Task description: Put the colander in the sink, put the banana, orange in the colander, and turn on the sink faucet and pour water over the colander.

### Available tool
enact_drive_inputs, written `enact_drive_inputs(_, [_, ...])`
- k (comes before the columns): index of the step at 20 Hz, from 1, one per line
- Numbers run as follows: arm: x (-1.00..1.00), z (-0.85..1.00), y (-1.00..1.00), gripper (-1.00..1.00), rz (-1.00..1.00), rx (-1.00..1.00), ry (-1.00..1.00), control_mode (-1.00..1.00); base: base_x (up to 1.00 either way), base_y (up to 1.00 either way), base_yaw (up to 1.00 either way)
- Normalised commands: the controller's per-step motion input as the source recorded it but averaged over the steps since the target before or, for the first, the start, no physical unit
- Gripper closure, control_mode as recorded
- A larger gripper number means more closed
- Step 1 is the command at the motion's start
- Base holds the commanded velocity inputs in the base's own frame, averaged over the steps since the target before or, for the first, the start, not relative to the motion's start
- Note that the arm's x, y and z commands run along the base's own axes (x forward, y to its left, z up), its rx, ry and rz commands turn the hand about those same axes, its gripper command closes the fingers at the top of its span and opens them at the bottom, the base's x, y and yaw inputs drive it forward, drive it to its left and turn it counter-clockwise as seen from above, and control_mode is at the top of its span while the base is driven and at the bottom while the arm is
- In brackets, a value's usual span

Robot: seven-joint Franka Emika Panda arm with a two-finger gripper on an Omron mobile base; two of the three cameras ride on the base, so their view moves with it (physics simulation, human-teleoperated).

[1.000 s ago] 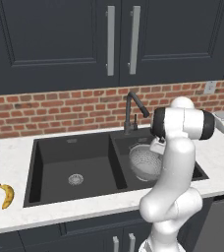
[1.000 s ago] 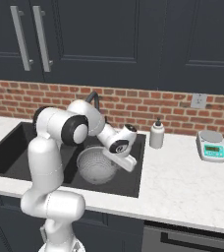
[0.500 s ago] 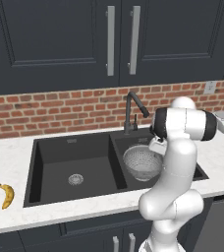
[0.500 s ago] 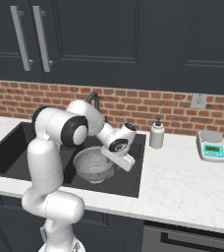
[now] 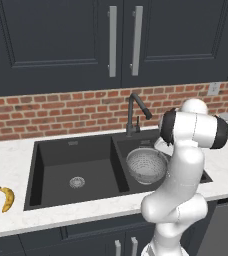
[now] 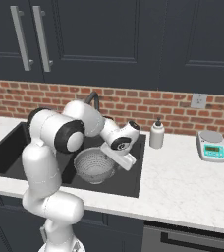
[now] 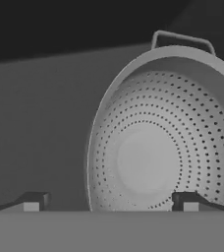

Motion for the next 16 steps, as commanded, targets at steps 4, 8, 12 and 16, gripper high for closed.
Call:
enact_drive_inputs(4, [-0.28,0.98,-0.01,-1.0,0.11,0.04,-0.07,-1.0,0.0,0.0,0.0])
enact_drive_inputs(8, [-0.54,0.8,0.03,-1.0,0.06,0.0,-0.05,-1.0,0.0,0.0,0.0])
enact_drive_inputs(12, [-0.77,0.4,0.28,-1.0,0.01,0.0,-0.08,-1.0,0.0,0.0,0.0])
enact_drive_inputs(16, [-0.79,0.31,0.38,-1.0,0.0,0.0,-0.13,-1.0,0.0,0.0,0.0])
